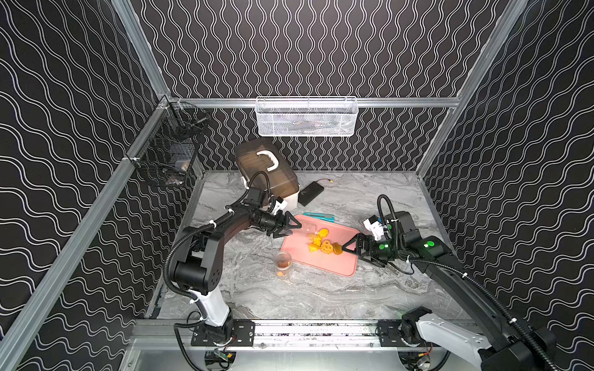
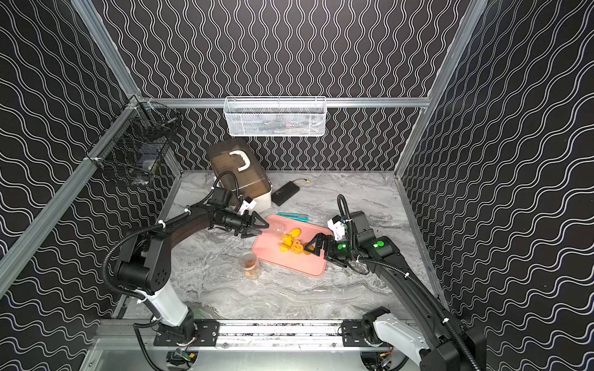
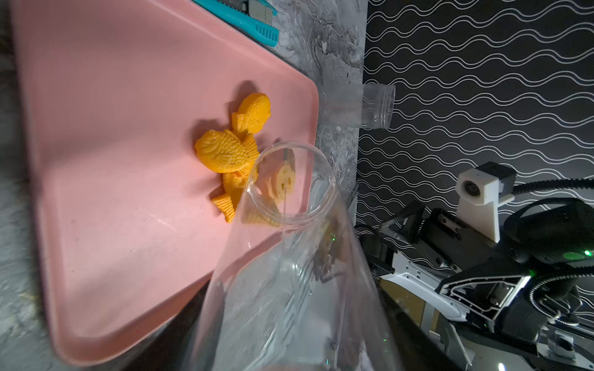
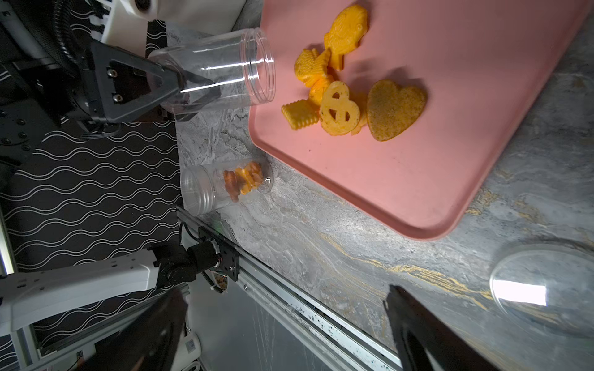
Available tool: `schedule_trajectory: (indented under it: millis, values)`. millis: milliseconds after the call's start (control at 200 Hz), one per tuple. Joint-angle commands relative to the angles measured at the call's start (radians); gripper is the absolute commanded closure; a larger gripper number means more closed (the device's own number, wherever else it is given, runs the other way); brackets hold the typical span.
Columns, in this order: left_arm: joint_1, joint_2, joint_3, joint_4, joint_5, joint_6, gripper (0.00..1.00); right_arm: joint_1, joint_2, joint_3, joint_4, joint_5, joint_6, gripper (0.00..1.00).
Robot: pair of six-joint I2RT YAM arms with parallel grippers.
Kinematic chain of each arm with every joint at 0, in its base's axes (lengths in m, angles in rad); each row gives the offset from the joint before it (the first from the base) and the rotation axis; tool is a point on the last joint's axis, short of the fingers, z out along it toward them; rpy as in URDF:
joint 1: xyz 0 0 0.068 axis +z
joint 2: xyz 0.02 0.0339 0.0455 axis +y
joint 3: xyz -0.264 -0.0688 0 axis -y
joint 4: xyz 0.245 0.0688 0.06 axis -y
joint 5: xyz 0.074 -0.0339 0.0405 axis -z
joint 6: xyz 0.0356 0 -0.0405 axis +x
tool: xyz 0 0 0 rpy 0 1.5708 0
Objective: Pour the cookies out of the jar
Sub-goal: Pour the cookies in the jar onto the tray.
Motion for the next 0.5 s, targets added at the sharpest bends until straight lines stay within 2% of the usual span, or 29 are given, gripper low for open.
schedule_trajectory:
  millis: [0,85,190,225,285,320,345,425,460,495]
  values:
    - [0.008,-0.010,0.008,-0.073,-0.039,0.050,0.30,0.001,-0.001,-0.002,0.004,0.002,0.006,0.00]
    - [0.010,-0.013,-0.014,-0.008,0.010,-0.002,0.30,0.000,0.001,-0.002,0.006,0.001,0.006,0.00]
    - [0.007,-0.013,0.027,-0.118,-0.089,0.072,0.30,0.000,0.002,0.002,0.003,-0.001,0.003,0.00]
    - [0.013,-0.014,0.015,-0.085,-0.028,0.049,0.30,0.000,0.001,0.002,0.002,0.000,0.002,0.00]
    - [0.018,-0.013,-0.040,0.077,0.092,-0.078,0.30,0.001,0.000,0.002,0.001,0.003,0.000,0.00]
    - [0.017,-0.016,-0.058,0.131,0.100,-0.123,0.30,0.000,0.001,0.001,0.002,0.003,-0.001,0.00]
    - [0.014,-0.024,-0.049,0.101,0.057,-0.096,0.30,0.000,0.002,0.002,0.002,0.002,0.000,0.00]
    - [0.003,-0.018,0.064,-0.184,-0.139,0.109,0.30,0.000,0.000,-0.001,0.002,-0.001,0.001,0.00]
    - [0.004,-0.015,0.078,-0.218,-0.156,0.131,0.30,0.001,-0.002,-0.003,0.003,-0.001,0.001,0.00]
    - [0.009,-0.022,0.067,-0.198,-0.123,0.118,0.30,0.001,-0.004,-0.004,0.004,0.002,0.002,0.00]
